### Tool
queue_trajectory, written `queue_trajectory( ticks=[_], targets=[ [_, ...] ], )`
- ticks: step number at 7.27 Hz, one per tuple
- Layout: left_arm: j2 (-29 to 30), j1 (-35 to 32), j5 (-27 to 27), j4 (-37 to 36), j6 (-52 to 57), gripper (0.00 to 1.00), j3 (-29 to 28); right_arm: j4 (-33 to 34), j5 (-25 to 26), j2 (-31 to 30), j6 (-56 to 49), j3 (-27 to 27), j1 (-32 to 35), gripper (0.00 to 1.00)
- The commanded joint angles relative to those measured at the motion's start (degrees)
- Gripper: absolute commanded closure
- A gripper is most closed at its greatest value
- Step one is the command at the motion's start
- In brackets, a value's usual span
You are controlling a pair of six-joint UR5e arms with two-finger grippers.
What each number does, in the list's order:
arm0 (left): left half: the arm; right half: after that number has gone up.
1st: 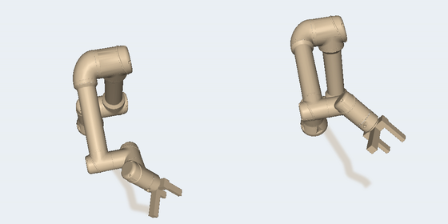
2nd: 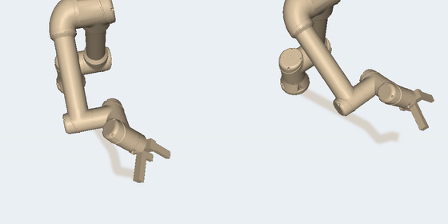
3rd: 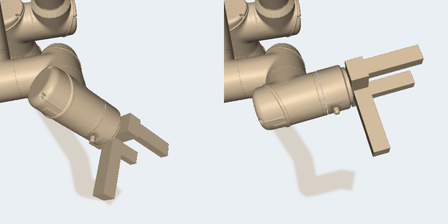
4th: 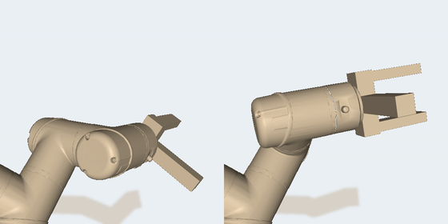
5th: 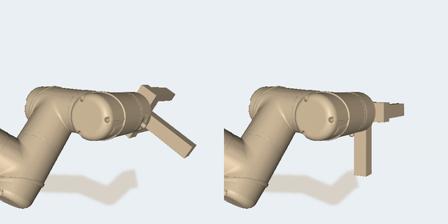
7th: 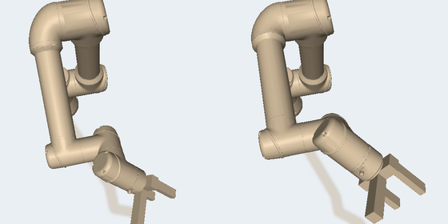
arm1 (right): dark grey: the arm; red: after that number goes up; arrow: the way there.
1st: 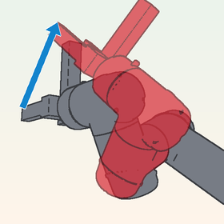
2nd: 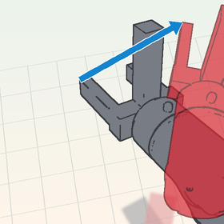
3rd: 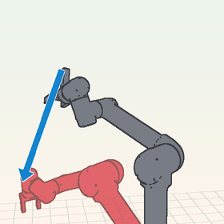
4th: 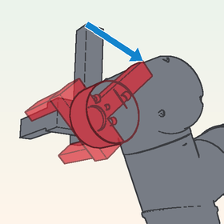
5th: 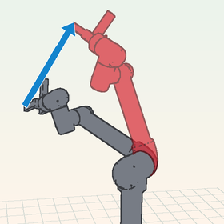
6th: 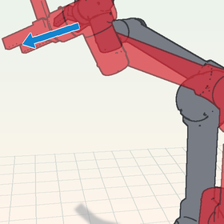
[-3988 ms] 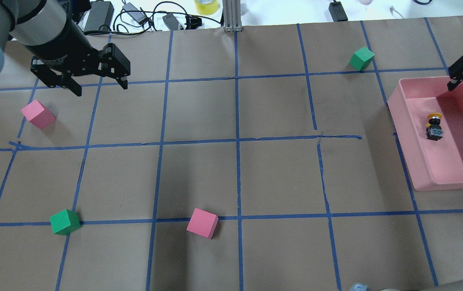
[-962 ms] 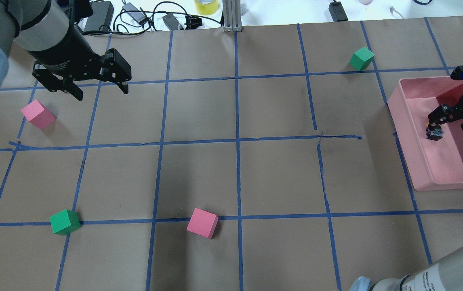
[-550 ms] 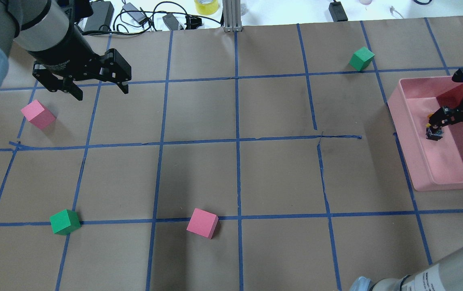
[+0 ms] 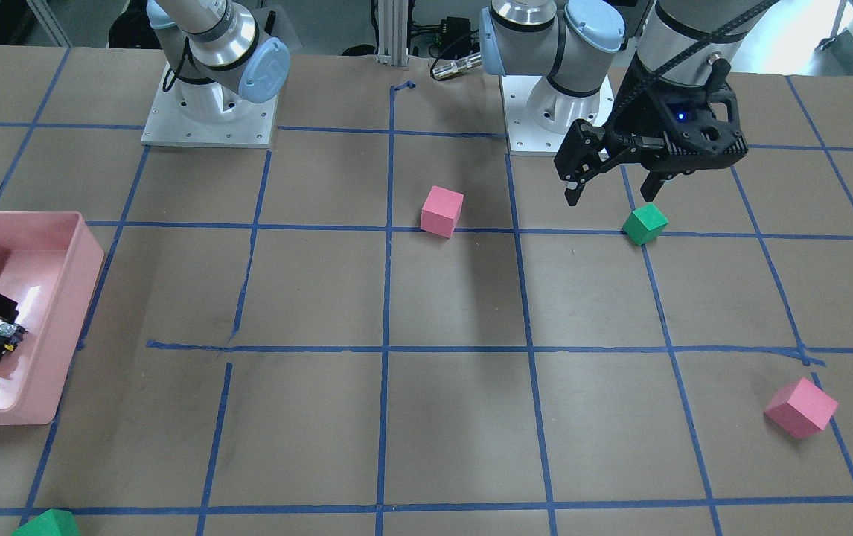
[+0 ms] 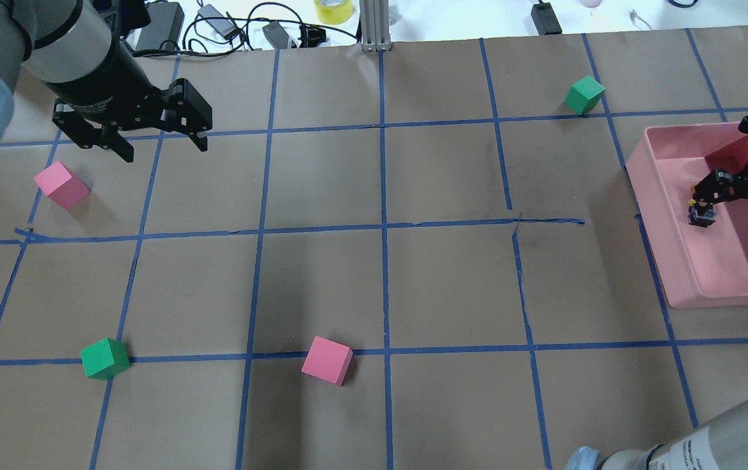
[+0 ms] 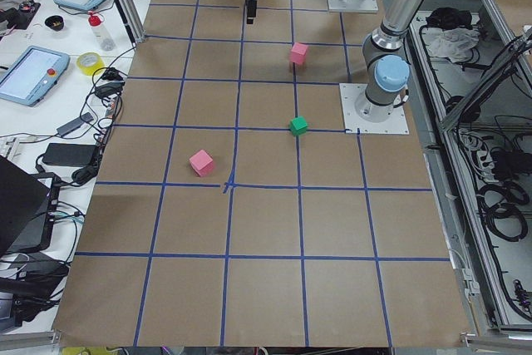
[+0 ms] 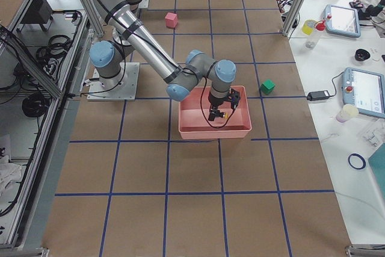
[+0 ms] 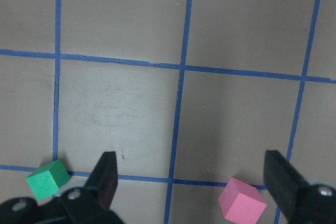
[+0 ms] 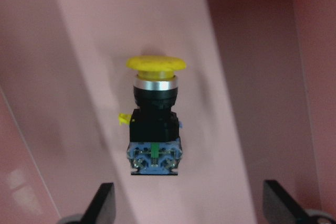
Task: Align button upright
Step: 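Close the right gripper on the button's black body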
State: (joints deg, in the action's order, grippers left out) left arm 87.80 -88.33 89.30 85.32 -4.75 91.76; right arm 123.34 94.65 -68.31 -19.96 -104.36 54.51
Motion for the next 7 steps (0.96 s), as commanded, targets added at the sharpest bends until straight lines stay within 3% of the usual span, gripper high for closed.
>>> queue_trajectory(
  ticks=[1,7],
  targets=[
    [0.00,0.00,0.09,0.02,0.00,0.00,0.00,-0.12,3.33,0.02,1.24,-0.06,-1.32,0.00],
    [-0.09,0.00,0.18,0.02,0.00,0.00,0.09,-0.21,3.97,-0.15,0.72,0.55,-2.74,0.00]
  ],
)
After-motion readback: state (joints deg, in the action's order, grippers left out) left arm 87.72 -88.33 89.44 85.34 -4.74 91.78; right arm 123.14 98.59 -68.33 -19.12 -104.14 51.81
